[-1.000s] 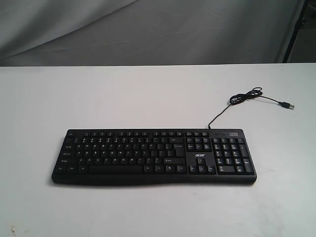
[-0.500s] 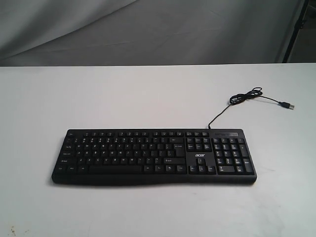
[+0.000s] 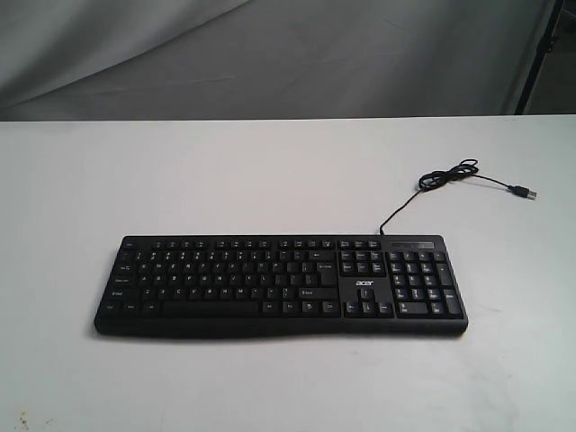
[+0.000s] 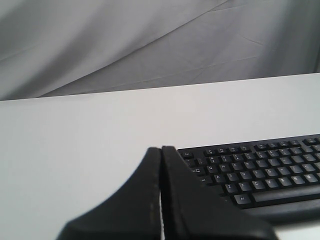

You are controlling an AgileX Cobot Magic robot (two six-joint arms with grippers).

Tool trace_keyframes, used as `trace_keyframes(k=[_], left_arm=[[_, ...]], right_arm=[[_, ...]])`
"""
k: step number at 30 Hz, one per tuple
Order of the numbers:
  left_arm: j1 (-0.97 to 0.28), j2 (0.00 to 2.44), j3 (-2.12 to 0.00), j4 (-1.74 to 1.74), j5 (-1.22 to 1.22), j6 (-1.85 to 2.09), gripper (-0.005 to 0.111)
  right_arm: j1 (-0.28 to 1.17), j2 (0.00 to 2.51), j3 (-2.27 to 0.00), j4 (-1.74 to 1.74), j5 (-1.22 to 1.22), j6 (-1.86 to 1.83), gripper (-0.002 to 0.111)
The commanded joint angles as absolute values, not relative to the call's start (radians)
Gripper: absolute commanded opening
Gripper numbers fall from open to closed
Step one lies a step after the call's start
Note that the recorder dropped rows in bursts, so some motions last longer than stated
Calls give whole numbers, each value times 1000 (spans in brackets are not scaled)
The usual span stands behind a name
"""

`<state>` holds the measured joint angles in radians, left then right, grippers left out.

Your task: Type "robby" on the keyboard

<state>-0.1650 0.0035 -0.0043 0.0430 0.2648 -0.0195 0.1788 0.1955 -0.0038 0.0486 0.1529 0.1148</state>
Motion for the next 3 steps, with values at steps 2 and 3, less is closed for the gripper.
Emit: trace_keyframes(k=[2,3], left_arm=[[-171,0,0,48,258,-22,0],[-171,0,0,48,258,-22,0]], right_arm=[[171,191,0,37,154,116,0],[171,191,0,37,154,116,0]])
